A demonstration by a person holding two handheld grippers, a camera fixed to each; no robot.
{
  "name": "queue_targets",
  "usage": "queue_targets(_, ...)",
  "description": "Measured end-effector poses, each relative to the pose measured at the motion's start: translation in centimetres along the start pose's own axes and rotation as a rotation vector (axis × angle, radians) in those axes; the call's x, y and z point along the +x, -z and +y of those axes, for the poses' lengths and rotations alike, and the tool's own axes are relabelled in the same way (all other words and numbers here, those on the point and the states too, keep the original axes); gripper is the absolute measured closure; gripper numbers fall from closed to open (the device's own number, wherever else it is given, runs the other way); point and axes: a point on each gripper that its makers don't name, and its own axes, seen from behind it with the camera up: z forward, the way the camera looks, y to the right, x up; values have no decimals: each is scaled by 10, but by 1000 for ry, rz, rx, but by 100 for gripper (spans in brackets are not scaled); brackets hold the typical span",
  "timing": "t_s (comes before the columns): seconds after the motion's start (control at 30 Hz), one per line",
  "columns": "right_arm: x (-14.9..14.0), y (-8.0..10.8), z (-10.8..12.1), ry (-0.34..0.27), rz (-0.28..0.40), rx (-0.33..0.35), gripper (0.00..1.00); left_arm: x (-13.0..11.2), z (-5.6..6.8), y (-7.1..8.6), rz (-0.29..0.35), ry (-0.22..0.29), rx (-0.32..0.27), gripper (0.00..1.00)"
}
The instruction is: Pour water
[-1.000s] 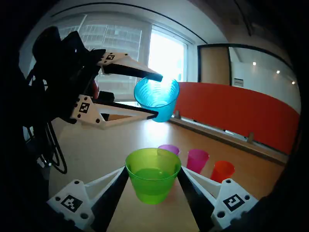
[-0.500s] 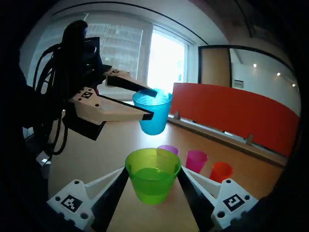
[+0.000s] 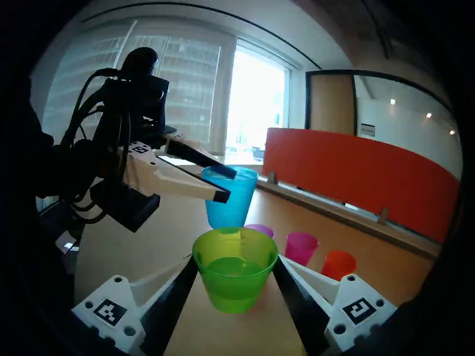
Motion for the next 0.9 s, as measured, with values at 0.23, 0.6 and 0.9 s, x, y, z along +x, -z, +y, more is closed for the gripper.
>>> queue_targets(0.23,-3,4,2,-4,-22,5,9,-21,0,-5,-55,-11,-12,12)
queue_targets(0.6,-27,18,6,-3,-104,29,9,-54,10,-10,-141,-4,-59,12)
queue_targets(0.9,-48,34,12,-26,-173,43,9,-80,13,-19,-215,-6,-81,12)
